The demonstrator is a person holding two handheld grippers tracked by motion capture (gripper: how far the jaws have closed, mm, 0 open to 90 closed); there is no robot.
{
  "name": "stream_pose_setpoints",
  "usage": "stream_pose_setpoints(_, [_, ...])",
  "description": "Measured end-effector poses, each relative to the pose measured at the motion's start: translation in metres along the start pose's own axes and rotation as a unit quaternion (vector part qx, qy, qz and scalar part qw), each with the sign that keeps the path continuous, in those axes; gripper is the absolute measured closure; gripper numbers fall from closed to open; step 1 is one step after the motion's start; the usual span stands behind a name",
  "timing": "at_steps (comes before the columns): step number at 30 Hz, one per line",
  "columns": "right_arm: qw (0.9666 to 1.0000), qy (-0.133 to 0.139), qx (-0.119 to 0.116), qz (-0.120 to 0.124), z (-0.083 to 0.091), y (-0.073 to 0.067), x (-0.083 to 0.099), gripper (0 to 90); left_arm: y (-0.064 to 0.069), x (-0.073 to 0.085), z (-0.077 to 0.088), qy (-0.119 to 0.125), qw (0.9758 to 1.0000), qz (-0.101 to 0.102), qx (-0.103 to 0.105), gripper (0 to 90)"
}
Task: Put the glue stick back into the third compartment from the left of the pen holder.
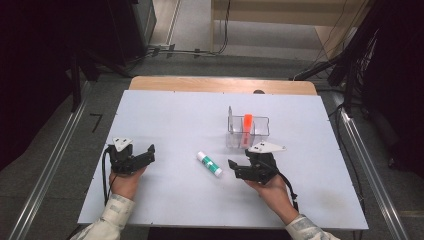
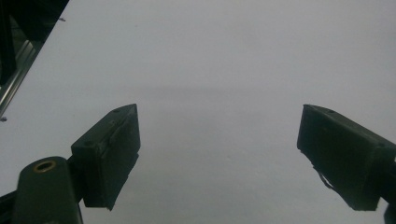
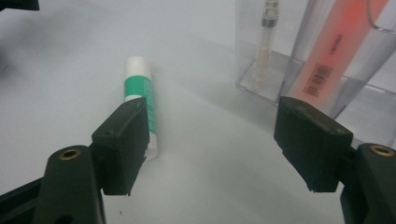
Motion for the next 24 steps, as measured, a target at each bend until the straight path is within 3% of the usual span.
stream_pose_setpoints(24, [0.9982, -0.028, -0.043, 0.031, -0.037, -0.027, -0.018, 29.3, 0.0, 0.0, -0.001, -0.001, 1.0, 0.0, 0.0, 13.7])
Point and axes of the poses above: each handheld gripper's, and its own axes: z roughly backward along the jaws, x roughly out of its underside, y roughly to its right, the point moved 3 cm from there along -z, roughly forward along the jaws, and after that the axes turned 12 degrees about z, right-handed, at the moved point
